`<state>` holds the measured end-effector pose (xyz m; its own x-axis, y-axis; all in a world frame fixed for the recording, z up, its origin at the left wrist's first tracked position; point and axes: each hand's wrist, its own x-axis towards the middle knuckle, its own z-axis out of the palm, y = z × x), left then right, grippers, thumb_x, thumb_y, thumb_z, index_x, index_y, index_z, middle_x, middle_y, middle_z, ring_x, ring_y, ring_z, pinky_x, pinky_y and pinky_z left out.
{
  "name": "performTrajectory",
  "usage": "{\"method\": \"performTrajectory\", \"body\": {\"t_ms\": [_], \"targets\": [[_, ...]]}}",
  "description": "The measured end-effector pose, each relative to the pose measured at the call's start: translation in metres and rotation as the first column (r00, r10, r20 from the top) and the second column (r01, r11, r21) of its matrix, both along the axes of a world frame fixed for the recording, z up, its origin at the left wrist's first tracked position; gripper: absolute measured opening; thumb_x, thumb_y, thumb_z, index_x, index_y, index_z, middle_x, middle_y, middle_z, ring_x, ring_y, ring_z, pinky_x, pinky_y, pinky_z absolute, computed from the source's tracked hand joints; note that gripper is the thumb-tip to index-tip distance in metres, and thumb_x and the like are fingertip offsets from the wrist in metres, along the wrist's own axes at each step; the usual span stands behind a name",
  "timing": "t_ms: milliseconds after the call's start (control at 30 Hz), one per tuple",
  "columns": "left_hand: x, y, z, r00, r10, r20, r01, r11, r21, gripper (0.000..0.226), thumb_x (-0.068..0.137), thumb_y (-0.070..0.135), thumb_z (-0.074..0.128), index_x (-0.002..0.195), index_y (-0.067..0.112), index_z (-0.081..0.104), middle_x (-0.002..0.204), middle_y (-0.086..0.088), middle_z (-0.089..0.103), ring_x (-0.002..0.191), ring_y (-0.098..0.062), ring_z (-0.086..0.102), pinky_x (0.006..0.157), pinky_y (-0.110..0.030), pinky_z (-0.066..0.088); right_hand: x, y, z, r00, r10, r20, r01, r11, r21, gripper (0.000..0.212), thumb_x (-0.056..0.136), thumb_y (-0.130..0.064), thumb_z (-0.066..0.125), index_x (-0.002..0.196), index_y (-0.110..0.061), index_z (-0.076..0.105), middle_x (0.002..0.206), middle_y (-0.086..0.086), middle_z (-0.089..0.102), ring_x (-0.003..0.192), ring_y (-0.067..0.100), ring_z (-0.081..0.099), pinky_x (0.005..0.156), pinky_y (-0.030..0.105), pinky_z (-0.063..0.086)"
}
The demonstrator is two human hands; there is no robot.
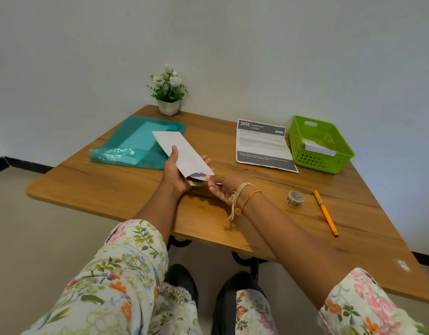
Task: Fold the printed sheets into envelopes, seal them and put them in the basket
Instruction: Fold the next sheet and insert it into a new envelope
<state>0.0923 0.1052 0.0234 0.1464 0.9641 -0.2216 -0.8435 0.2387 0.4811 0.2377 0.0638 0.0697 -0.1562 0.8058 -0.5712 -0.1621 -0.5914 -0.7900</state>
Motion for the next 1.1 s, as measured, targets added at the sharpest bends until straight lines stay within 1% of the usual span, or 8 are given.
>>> {"method": "performTrajectory", "body": {"t_ms": [233,333,467,633,833,933,1000,1100], "targets": [[0.001,0.001,0.0,1.0,0.014,0.012,-0.014,1.0,0.007,0.077,0.087,0.061,0.054,0.14,0.009,0.036,0.128,-0.027,0.057,0.109,-0.043,0.062,0.079,-0.061,0.053,-0.006,0.0,0.005,0.952,-0.135,-0.275,0.132,0.991,-0.029,0.024,0.085,0.022,0.041,0.098,0.004,0.051,0.112,0.023,0.058,0.112,0.033,0.059,0.089,0.036,0.052],[-0.001,0.003,-0.003,1.0,0.024,0.003,-0.024,1.0,0.015,0.076,0.088,0.062,0.051,0.141,0.011,0.036,0.128,-0.027,0.058,0.109,-0.043,0.063,0.082,-0.059,0.053,-0.006,0.002,0.009,0.972,-0.056,-0.228,0.046,0.998,-0.049,0.034,0.086,0.023,0.038,0.111,0.003,0.05,0.131,0.023,0.053,0.121,0.033,0.054,0.086,0.037,0.05],[-0.002,0.006,-0.006,1.0,0.003,-0.02,-0.002,1.0,0.026,0.078,0.086,0.062,0.053,0.141,0.01,0.036,0.128,-0.028,0.058,0.112,-0.042,0.061,0.088,-0.06,0.051,-0.016,0.003,0.008,0.976,-0.073,-0.207,0.071,0.997,-0.016,0.039,0.087,0.024,0.041,0.119,0.002,0.049,0.132,0.019,0.052,0.123,0.033,0.053,0.089,0.035,0.052],[-0.002,0.008,-0.007,0.999,0.005,-0.036,-0.004,0.999,0.033,0.074,0.089,0.062,0.049,0.14,0.009,0.035,0.13,-0.027,0.056,0.116,-0.042,0.059,0.098,-0.061,0.044,-0.028,0.005,0.0,0.976,-0.193,-0.101,0.203,0.974,0.099,0.08,0.078,0.023,0.059,0.14,-0.015,0.028,0.134,0.016,0.049,0.112,0.035,0.059,0.065,0.035,0.058],[-0.003,0.009,-0.009,1.0,0.005,-0.004,-0.005,0.999,0.035,0.072,0.088,0.061,0.053,0.138,0.012,0.036,0.129,-0.026,0.058,0.113,-0.043,0.06,0.099,-0.063,0.042,-0.016,0.01,-0.006,0.998,-0.04,0.055,0.028,0.978,0.205,0.085,0.07,0.018,0.072,0.137,-0.014,0.031,0.133,0.02,0.051,0.1,0.035,0.065,0.063,0.032,0.06],[-0.002,0.01,-0.01,1.0,-0.012,-0.02,0.012,1.0,0.027,0.078,0.086,0.063,0.053,0.142,0.011,0.033,0.129,-0.025,0.058,0.114,-0.043,0.06,0.102,-0.063,0.039,-0.017,0.014,-0.009,0.987,-0.056,0.153,0.017,0.97,0.243,0.07,0.076,0.005,0.074,0.13,-0.014,0.033,0.11,0.018,0.064,0.067,0.024,0.068,0.052,0.028,0.056],[-0.003,0.011,-0.01,0.999,-0.028,-0.018,0.028,0.999,0.016,0.081,0.085,0.063,0.053,0.142,0.01,0.032,0.13,-0.025,0.058,0.115,-0.043,0.059,0.101,-0.064,0.04,-0.02,0.016,-0.013,0.911,-0.071,0.407,-0.067,0.947,0.314,0.065,0.074,-0.018,0.079,0.123,-0.016,0.037,0.093,0.011,0.068,0.054,0.018,0.062,0.043,0.025,0.049],[-0.002,0.009,-0.007,0.999,-0.051,0.0,0.051,0.998,0.021,0.08,0.086,0.062,0.054,0.142,0.01,0.032,0.133,-0.026,0.055,0.117,-0.045,0.057,0.098,-0.066,0.041,-0.018,0.021,-0.024,0.699,-0.185,0.691,-0.208,0.871,0.445,0.054,0.072,-0.036,0.078,0.11,-0.014,0.046,0.096,0.002,0.06,0.076,0.019,0.058,0.059,0.028,0.045]]}}
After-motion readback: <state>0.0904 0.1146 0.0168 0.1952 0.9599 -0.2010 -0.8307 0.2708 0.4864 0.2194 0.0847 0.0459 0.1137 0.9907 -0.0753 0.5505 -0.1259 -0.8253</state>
